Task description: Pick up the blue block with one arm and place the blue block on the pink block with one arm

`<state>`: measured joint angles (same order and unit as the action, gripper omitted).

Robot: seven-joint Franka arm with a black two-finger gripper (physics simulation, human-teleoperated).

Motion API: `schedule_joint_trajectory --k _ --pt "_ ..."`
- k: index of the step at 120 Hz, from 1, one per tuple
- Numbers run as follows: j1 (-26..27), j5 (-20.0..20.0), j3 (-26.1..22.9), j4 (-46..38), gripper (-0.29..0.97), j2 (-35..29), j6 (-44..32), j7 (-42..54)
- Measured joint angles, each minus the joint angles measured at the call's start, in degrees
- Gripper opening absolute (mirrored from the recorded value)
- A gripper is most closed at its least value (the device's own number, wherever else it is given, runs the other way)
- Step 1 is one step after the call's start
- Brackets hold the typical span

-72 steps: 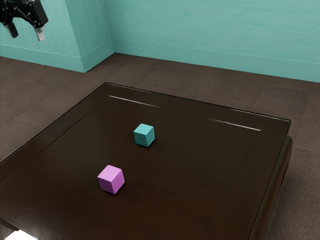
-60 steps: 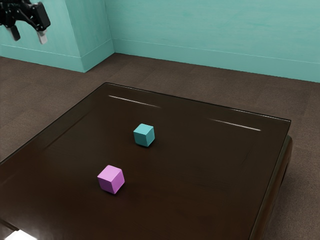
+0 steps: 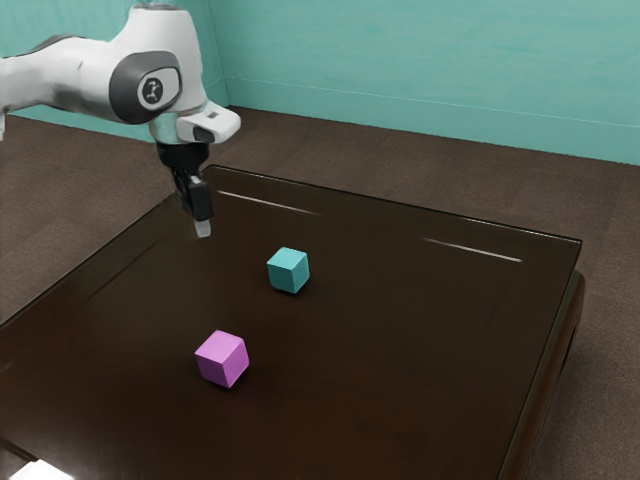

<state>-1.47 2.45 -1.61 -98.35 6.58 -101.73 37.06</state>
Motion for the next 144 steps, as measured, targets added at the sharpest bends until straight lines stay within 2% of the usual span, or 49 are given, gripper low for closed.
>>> schedule_joint_trajectory --k 22,38,54,70,108,126,144 --pt "-0.1 -0.1 0.1 18.6 0.68 20.5 -5.7 15.2" --pt "-0.7 0.2 0.1 27.1 0.68 31.3 -7.5 24.8" --pt "-1.0 0.0 -0.2 32.6 0.68 38.0 -8.5 32.7" --pt "-1.1 -0.8 -1.0 37.1 0.68 42.3 -9.0 39.0" --pt "-1.3 -3.2 -1.5 37.6 0.68 47.8 -11.1 49.3" --pt "-1.3 -3.9 -1.6 37.5 0.47 48.0 -12.3 52.3" --pt "-1.8 -4.3 -1.5 35.3 0.40 46.1 -13.2 54.6"
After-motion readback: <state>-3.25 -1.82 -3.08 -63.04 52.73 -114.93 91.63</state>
